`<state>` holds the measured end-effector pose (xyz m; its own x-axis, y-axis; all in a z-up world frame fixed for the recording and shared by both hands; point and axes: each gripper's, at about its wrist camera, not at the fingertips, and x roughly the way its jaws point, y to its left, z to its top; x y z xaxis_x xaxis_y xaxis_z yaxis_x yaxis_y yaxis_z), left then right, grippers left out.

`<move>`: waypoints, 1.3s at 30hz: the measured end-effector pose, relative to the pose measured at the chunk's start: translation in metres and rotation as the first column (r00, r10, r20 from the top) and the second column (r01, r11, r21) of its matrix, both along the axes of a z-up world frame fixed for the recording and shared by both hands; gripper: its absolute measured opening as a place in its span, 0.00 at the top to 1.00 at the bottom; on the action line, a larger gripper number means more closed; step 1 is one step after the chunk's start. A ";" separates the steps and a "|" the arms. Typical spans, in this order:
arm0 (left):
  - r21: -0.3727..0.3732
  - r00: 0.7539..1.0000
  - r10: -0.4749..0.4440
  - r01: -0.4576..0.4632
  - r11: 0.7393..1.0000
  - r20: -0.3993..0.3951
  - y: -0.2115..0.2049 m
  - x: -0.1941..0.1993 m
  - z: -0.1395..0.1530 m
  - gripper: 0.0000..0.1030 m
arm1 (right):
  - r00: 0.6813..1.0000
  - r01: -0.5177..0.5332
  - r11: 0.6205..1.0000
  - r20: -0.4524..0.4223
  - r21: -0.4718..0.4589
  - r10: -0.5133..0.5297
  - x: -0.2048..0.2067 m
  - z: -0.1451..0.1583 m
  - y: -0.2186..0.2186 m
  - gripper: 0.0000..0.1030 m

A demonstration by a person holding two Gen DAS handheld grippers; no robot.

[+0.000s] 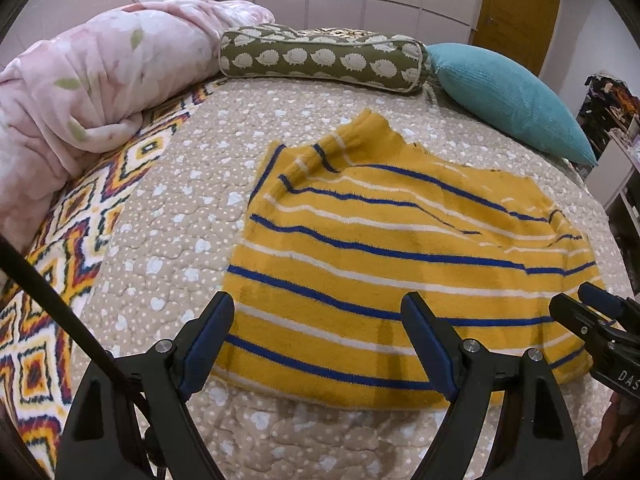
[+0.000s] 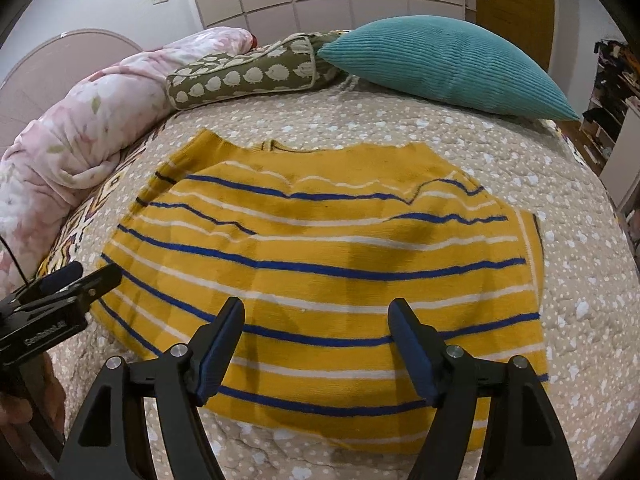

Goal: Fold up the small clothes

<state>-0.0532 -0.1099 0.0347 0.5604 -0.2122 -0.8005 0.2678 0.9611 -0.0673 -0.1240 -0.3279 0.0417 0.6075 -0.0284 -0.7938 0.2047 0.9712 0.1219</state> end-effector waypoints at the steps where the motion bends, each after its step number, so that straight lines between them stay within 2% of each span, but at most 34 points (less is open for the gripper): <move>1: 0.003 1.000 0.001 -0.001 1.000 0.006 -0.001 0.001 -0.002 0.18 | 1.000 0.000 1.000 -0.001 -0.006 0.000 0.001 0.000 0.001 0.24; 7: 0.024 1.000 0.005 -0.005 1.000 0.014 0.000 0.010 -0.018 0.18 | 1.000 0.011 1.000 -0.013 -0.005 -0.011 0.011 -0.004 0.002 0.24; 11: -0.001 1.000 0.012 -0.013 1.000 -0.007 0.001 0.019 -0.025 0.18 | 1.000 0.017 1.000 -0.008 0.006 -0.017 0.015 -0.003 0.004 0.24; 21: -0.002 1.000 0.010 -0.010 1.000 -0.003 0.003 0.026 -0.022 0.18 | 1.000 0.015 1.000 -0.023 -0.026 -0.016 0.031 -0.006 0.012 0.24; 30: -0.006 0.999 0.048 -0.048 0.999 -0.002 0.022 0.034 -0.018 0.18 | 1.000 0.026 1.000 -0.009 0.005 -0.026 0.039 -0.011 0.005 0.23; 32: -0.041 0.997 0.068 -0.069 0.997 -0.025 0.035 0.039 -0.019 0.18 | 1.000 0.022 1.000 -0.003 0.016 -0.022 0.043 -0.010 0.003 0.23; 35: -0.108 0.990 0.090 -0.101 0.989 -0.106 0.049 0.052 -0.029 0.18 | 1.000 0.008 1.000 -0.001 0.008 -0.008 0.054 -0.013 0.006 0.19; 39: -0.145 0.983 0.098 -0.121 0.982 -0.157 0.053 0.057 -0.039 0.17 | 0.999 -0.018 0.999 -0.050 -0.035 0.017 0.074 -0.029 0.008 0.15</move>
<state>0.0039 -0.0569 -0.0039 0.4644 -0.2825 -0.8394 0.1377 0.9593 -0.2467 -0.0499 -0.3196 0.0130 0.5681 -0.0470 -0.8216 0.1927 0.9782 0.0773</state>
